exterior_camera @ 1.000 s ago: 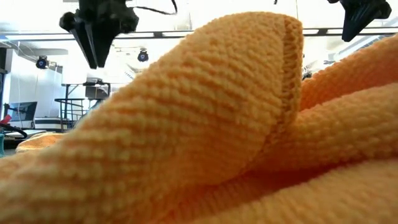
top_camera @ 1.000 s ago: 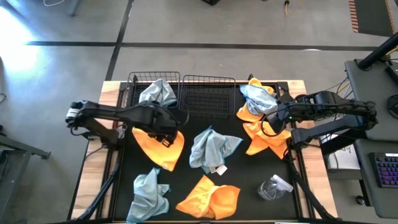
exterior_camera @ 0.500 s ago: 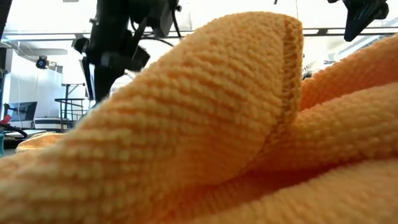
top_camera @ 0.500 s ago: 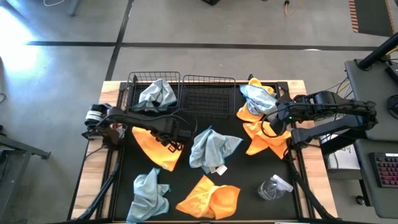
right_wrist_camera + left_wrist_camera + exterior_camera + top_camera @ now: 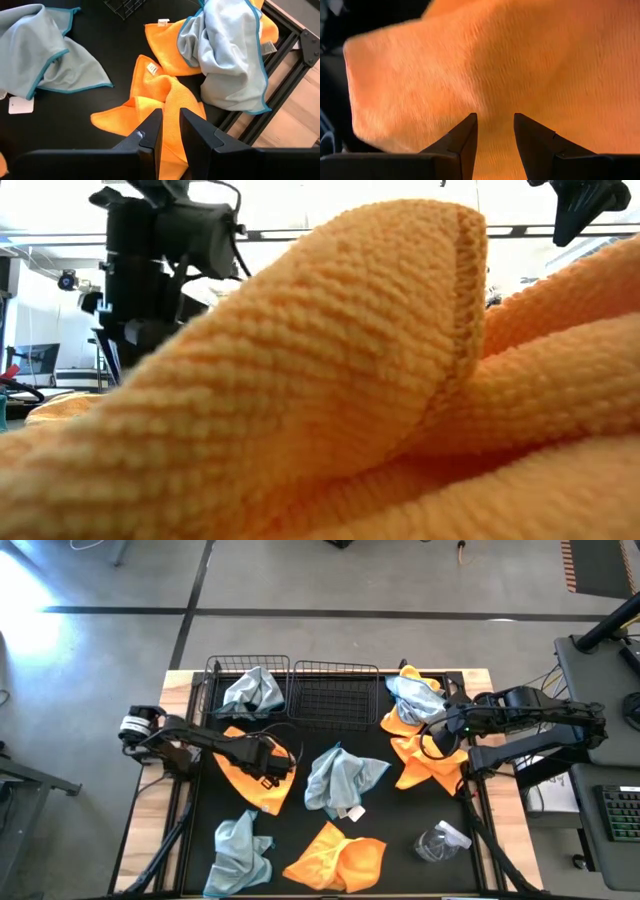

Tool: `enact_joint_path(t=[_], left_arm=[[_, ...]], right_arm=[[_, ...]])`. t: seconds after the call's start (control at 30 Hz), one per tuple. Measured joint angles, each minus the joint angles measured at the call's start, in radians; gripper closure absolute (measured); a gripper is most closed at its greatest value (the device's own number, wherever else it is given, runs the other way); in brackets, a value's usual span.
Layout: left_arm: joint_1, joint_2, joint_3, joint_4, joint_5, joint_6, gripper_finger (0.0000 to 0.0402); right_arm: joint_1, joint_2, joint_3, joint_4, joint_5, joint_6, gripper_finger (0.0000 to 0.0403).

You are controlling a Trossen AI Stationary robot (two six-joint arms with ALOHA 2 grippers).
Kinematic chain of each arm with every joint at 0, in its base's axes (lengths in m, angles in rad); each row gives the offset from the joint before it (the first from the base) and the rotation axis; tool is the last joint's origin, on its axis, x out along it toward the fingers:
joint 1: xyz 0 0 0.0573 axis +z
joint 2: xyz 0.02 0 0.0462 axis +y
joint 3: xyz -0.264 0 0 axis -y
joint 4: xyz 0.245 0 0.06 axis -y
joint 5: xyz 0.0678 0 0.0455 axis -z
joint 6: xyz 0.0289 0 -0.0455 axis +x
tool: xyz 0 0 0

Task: Sort microfiber towel by color & place in baskets
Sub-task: Put the yellow towel into the right black wire basket

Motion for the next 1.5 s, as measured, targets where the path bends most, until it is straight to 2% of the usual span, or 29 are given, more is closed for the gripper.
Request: enact_joint_path(t=[0.17,0.53,0.87,1.07,1.3,1.5], left_arm=[[0.005,-0.052,-0.076,0.101,-0.068,-0.001,0.0288],[0.005,-0.077,-0.234,0.334,-0.051,-0.064,0.0288],[0.005,-0.079,-0.239,0.343,-0.054,-0.087,0.0290],[0.005,-0.077,-0.230,0.345,-0.054,-0.091,0.0323],[0.006,-0.075,-0.214,0.348,-0.050,-0.119,0.0391],[0.006,-0.074,-0.189,0.352,-0.041,-0.122,0.0397]], right_arm=[[0.000,0.000,0.000,0.000,0.000,0.003,0.0344],[0.000,0.000,0.000,0.001,0.001,0.010,0.0344],[0.000,0.000,0.000,0.001,0.003,0.006,0.0344],[0.000,0.000,0.000,0.001,0.003,-0.010,0.0344],[0.000,0.000,0.000,0.001,0.004,-0.015,0.0344],[0.000,0.000,0.000,0.001,0.004,-0.019,0.0344]])
